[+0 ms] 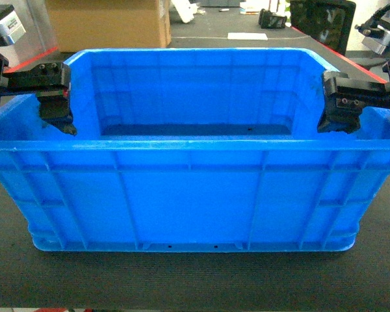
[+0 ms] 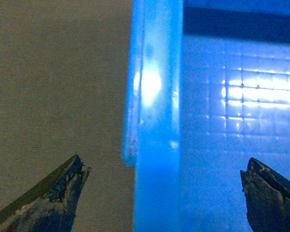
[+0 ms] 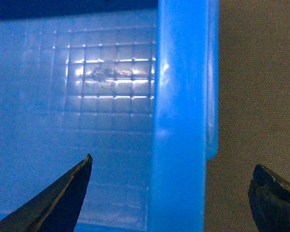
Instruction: Place box next to blue box on left shelf
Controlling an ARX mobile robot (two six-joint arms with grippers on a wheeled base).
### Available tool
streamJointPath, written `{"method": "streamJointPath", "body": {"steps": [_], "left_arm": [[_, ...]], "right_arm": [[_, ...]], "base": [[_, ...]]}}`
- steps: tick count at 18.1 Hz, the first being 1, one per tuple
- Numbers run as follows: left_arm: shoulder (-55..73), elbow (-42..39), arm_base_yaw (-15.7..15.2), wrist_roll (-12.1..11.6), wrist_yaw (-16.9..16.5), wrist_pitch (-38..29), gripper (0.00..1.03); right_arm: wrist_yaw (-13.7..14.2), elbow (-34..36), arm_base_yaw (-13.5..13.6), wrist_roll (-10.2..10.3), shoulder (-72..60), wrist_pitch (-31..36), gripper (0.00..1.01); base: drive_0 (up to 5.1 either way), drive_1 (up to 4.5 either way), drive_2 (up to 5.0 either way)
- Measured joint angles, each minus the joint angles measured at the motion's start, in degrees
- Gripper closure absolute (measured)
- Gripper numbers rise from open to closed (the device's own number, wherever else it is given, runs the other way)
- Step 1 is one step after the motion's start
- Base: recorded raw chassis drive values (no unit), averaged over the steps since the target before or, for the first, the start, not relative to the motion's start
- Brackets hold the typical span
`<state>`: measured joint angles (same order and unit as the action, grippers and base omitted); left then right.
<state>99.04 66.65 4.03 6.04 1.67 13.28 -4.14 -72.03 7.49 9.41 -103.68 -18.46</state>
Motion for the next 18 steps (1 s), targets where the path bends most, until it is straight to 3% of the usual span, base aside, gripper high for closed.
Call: {"method": "streamJointPath", "body": {"steps": [3, 11, 14, 18], "left_arm": [[0.0, 0.0, 0.4, -0.1, 1.7, 0.9, 0.05], [-0.9, -1.9, 1.7, -1.0, 3.7, -0.7, 0.87], [-3.6, -3.6, 1.9, 0.0, 2.3, -1.3, 0.96], [-8.1, -6.2, 3.0, 0.1, 3.0, -2.1, 0.96]], "right_arm": [[0.5, 0.1, 0.0, -0.3, 0.0, -0.2, 0.05], [3.5, 1.3, 1.6, -1.4, 1.7, 1.0, 0.89], [3.5, 2.9, 1.6, -0.8, 3.0, 2.2, 0.93], [3.6, 7.0, 1.9, 0.5, 7.0, 4.3, 0.93]], "base": [[0.0, 0.0, 0.0], [0.0, 0.0, 0.0], [0.0, 0.0, 0.0], [0.0, 0.0, 0.0]]}}
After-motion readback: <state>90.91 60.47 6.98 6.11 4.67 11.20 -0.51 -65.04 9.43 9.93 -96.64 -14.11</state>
